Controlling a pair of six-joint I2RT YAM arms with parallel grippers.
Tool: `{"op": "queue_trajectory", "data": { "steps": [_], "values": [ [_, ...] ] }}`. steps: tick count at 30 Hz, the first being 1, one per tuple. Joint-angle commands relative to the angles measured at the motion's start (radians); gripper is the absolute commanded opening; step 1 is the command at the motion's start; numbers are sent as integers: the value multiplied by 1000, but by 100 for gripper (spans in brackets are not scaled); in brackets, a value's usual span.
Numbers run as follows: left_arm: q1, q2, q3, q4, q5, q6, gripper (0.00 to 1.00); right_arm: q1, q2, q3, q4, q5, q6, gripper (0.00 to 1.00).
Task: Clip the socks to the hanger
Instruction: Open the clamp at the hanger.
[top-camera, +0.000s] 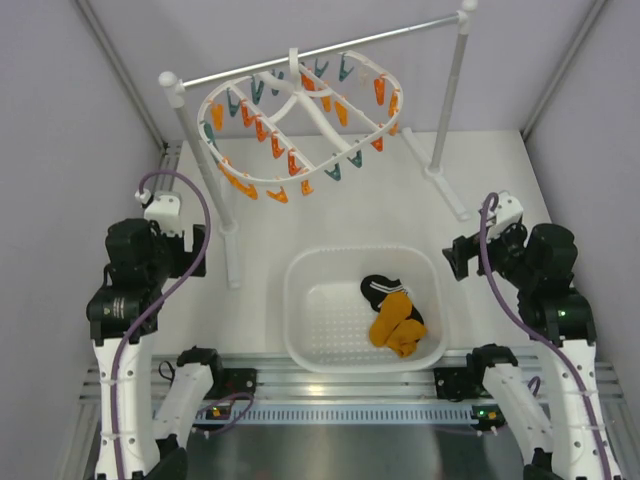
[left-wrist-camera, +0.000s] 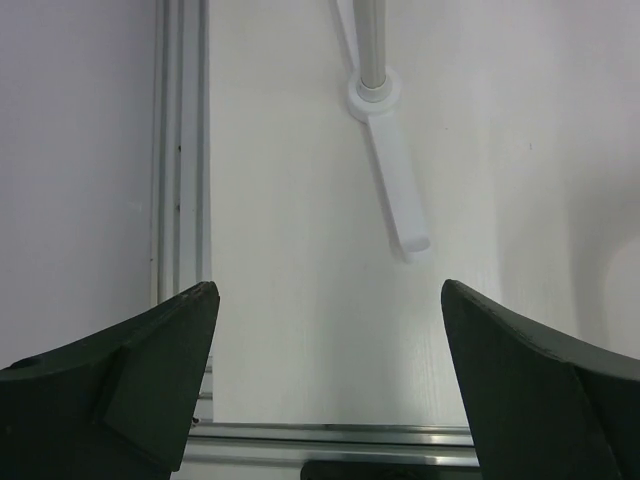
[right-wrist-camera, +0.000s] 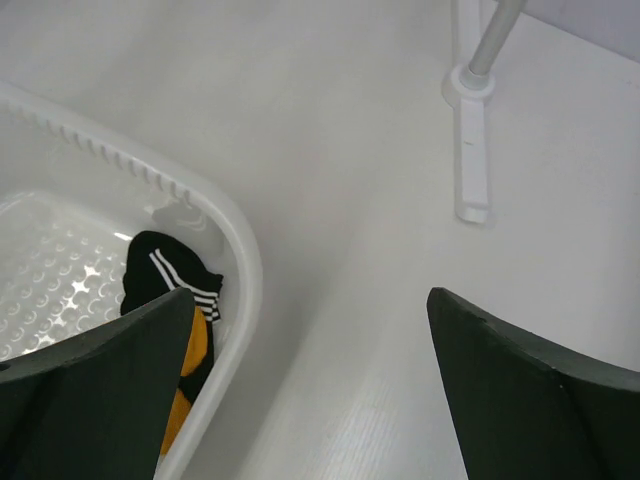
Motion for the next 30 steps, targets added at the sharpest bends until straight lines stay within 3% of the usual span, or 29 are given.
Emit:
{"op": "queue_trajectory", "data": {
  "steps": [1,5,9,16,19,25,30],
  "values": [
    [5,-17,11,65,37,-51,98,-7,17,-21,178,-164,63,100],
    [6,-28,43,106,170,-142,98,10,99,-32,350,-269,185,100],
    [6,-55,29,193,340,-255,96,96,195,-4,506,-256,290,100],
    [6,-166,-98,465,591,-416,91,415,366,92,624,-88,171,100],
    [6,-201,-152,549,686,-440,91,472,442,118,709,-91,208,95],
    [6,-265,-259,674,751,-452,90,564,589,152,902,-110,340,83],
    [6,-266,-279,732,778,-475,90,670,630,151,962,-3,294,77]
  ]
}}
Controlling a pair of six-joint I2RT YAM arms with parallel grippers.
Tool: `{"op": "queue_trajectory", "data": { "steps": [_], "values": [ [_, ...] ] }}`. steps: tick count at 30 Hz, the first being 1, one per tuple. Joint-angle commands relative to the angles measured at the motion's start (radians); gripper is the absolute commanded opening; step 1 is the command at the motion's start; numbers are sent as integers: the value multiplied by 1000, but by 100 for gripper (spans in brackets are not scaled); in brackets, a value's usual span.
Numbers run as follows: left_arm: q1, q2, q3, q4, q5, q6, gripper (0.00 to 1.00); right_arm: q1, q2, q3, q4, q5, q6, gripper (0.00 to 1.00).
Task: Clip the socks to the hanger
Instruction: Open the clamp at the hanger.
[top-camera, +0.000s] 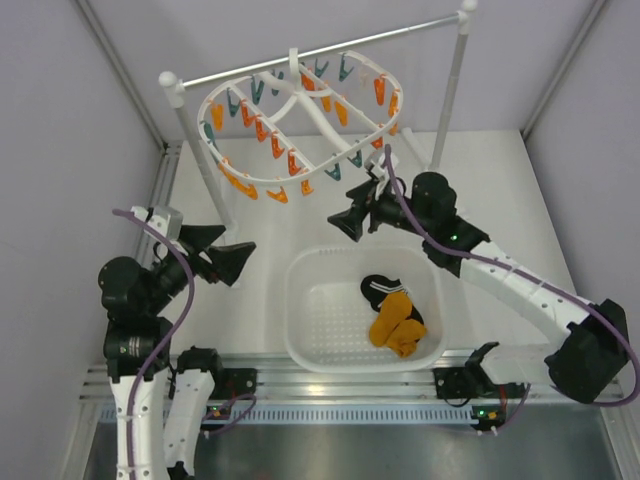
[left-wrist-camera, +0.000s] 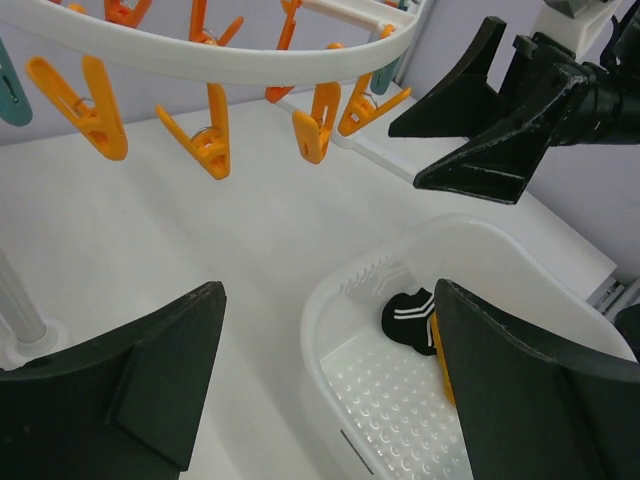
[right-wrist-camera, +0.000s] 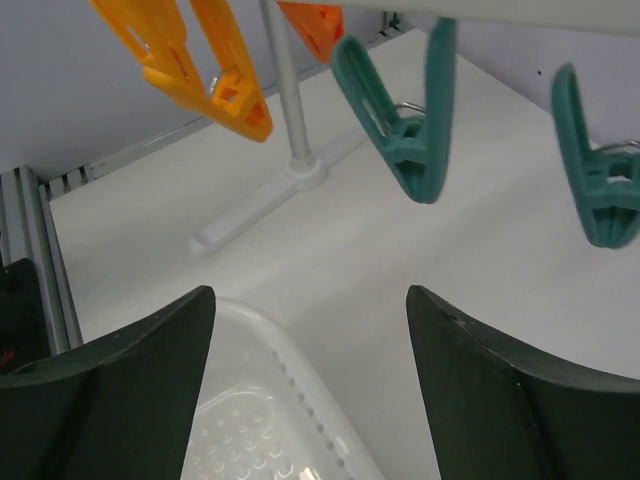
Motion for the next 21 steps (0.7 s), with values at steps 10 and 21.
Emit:
{"op": "queue_trajectory", "data": {
  "steps": [10,21],
  "values": [
    [5,-74,-61,242,55,-60,90,288,-23,-162,463,359,-156,67],
    [6,-88,-87,314,115,-115,89,325,155,-58,589,557,-171,58]
  ]
}}
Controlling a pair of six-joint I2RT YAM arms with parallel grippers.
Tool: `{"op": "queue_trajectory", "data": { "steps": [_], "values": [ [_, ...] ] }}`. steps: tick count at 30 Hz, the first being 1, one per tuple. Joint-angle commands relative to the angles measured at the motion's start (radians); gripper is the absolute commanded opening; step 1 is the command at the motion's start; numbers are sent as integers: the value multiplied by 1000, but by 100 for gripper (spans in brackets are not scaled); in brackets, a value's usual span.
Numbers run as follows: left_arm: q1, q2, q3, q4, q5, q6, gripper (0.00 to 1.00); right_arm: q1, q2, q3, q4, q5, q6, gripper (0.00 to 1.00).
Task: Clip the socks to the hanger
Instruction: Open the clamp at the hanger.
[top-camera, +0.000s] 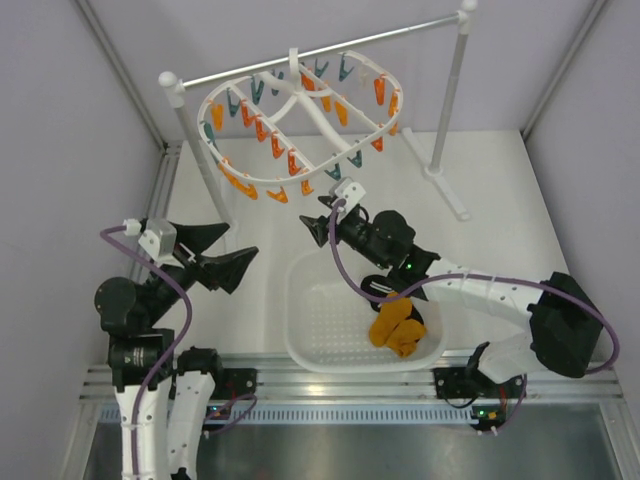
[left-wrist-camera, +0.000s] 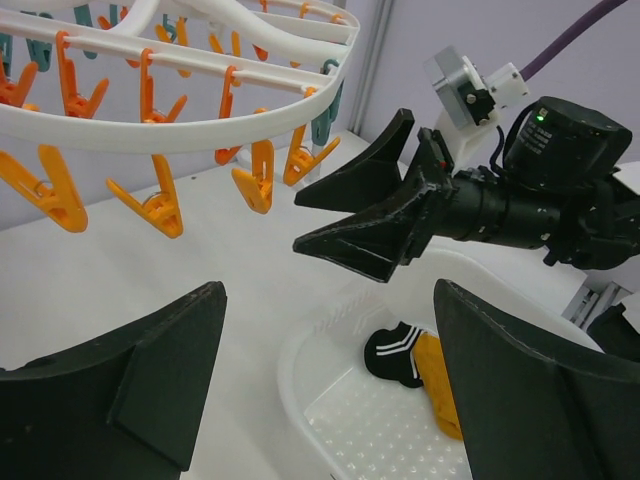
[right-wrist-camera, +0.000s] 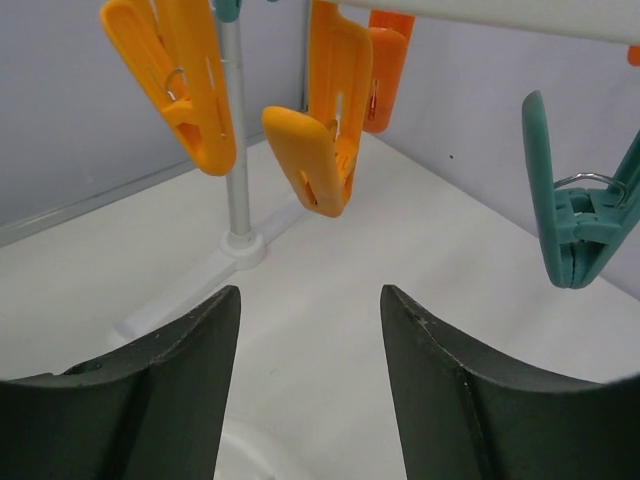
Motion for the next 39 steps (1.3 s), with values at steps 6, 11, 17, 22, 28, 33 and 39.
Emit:
{"op": "queue_trajectory", "data": {
  "steps": [6,11,17,22,28,33,39],
  "values": [
    [6,-13,-36,108,45,-34,89,22,57,98,177,67,-33,53],
    [6,-11,-53,120,48,-37,89,25,64,95,228,64,-72,50],
    [6,4,-59,145,52,-42,89,28,66,98,251,44,-105,40],
    [6,36,-42,159,70,-50,87,28,43,69,243,5,-124,23],
    [6,95,11,142,81,-18,81,27,-12,91,122,-65,-153,3],
    [5,144,65,142,108,7,77,27,-23,168,-115,-127,-145,0],
    [6,191,131,143,127,-27,74,21,3,302,-373,-157,-104,0]
  ]
}}
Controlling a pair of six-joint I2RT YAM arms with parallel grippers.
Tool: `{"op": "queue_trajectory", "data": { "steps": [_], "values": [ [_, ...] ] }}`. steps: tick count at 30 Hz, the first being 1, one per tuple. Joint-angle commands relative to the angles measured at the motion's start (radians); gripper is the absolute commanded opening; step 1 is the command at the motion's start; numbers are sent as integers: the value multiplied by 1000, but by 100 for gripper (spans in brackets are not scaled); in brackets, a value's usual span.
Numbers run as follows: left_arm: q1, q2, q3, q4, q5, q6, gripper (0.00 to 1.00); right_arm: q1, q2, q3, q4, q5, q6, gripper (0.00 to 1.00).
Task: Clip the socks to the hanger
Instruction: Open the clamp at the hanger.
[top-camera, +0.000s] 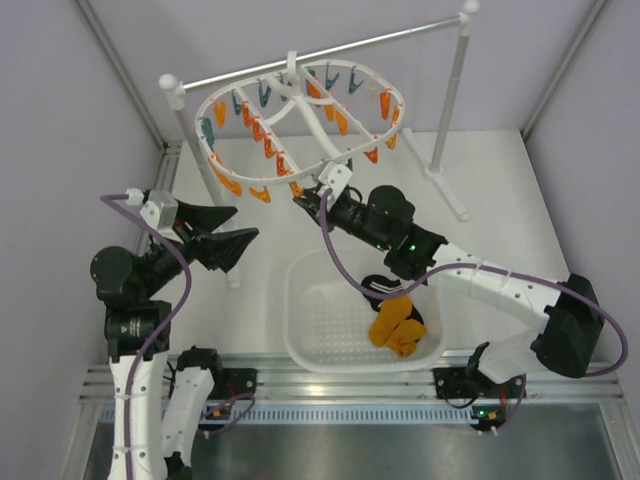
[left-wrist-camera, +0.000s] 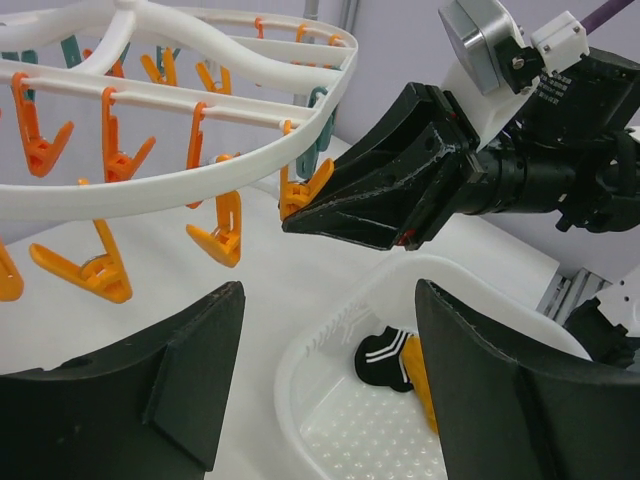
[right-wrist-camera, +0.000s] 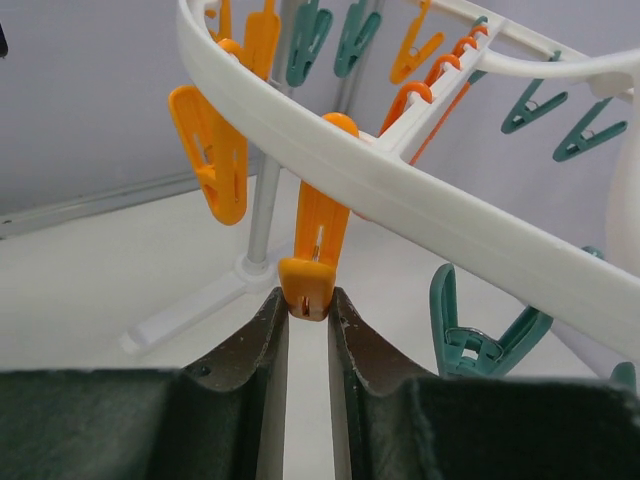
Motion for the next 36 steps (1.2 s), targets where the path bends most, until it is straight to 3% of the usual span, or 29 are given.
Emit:
{"op": "queue_trajectory", "data": {
  "steps": [1,8,12,20,24,32,36],
  "values": [
    [6,31,62,54,40,-21,74,13,-8,101,-176,-56,42,0],
    [2,109,91,134,29,-223,73,13,26,215,-336,-63,117,0],
    [-50,152,107,133,-15,-202,72,13,32,238,-356,-60,130,0],
    [-398,299,245,-65,-269,29,69,14,38,264,-425,-49,153,0],
    [-524,324,229,-70,-432,19,64,14,23,257,-429,-51,162,0],
    [-558,295,174,-55,-670,-42,58,13,-12,238,-435,-98,179,0],
    [-558,284,156,-55,-693,-44,57,11,-29,226,-428,-126,180,0]
  ]
}}
